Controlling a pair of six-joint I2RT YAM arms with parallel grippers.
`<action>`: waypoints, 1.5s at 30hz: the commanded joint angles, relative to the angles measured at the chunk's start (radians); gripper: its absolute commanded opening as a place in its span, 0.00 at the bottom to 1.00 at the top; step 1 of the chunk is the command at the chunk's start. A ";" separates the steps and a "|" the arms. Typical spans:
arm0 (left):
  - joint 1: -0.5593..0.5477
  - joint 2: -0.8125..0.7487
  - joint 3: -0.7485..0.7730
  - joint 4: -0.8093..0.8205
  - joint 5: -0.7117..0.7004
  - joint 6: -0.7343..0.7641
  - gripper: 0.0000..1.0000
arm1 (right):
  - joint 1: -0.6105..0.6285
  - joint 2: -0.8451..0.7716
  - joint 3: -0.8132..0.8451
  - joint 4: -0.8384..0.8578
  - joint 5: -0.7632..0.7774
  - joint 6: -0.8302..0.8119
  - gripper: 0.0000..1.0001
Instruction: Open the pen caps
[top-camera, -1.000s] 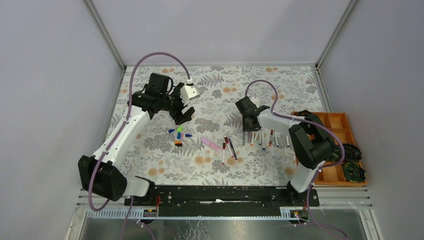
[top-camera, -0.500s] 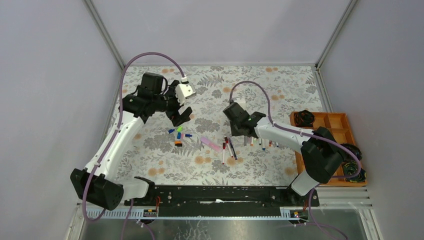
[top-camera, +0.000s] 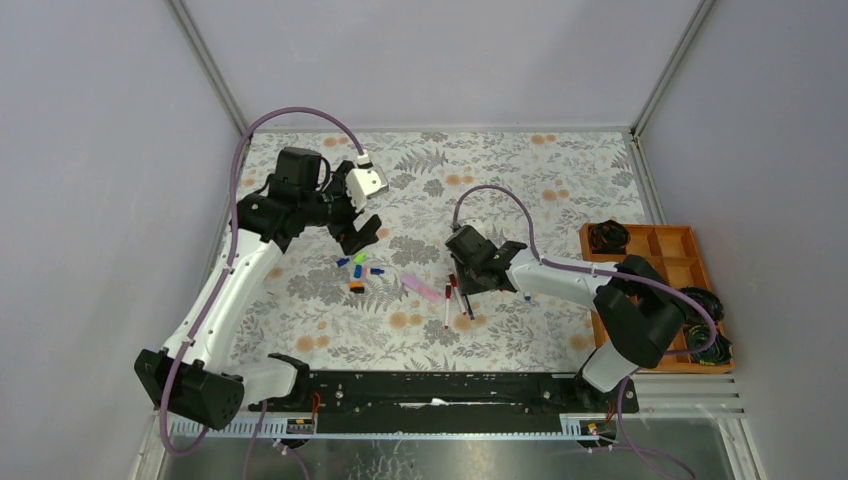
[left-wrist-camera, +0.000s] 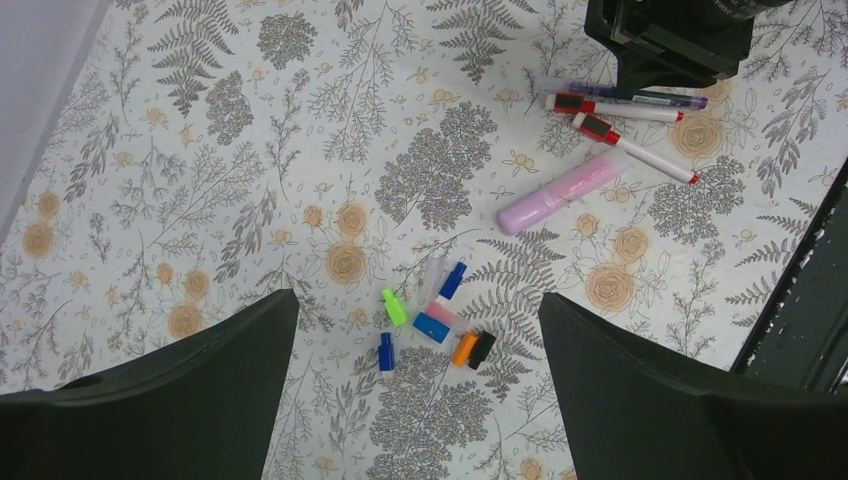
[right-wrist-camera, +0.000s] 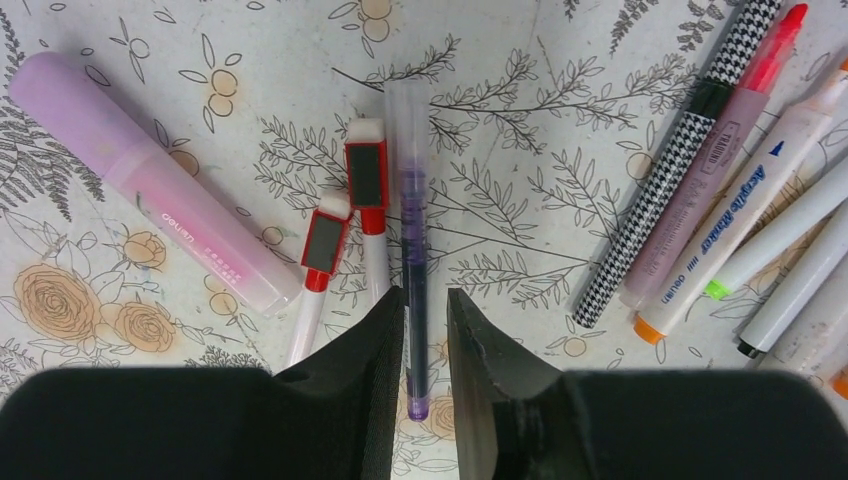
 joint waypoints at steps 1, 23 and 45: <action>0.009 -0.003 -0.007 -0.031 -0.006 -0.009 0.98 | 0.010 0.006 -0.026 0.036 -0.029 0.013 0.29; 0.009 0.015 0.003 -0.044 -0.008 -0.010 0.99 | 0.009 0.045 -0.070 0.040 0.004 0.020 0.22; 0.001 0.043 -0.029 -0.146 0.246 0.164 0.99 | -0.009 -0.116 0.280 -0.128 -0.572 -0.022 0.00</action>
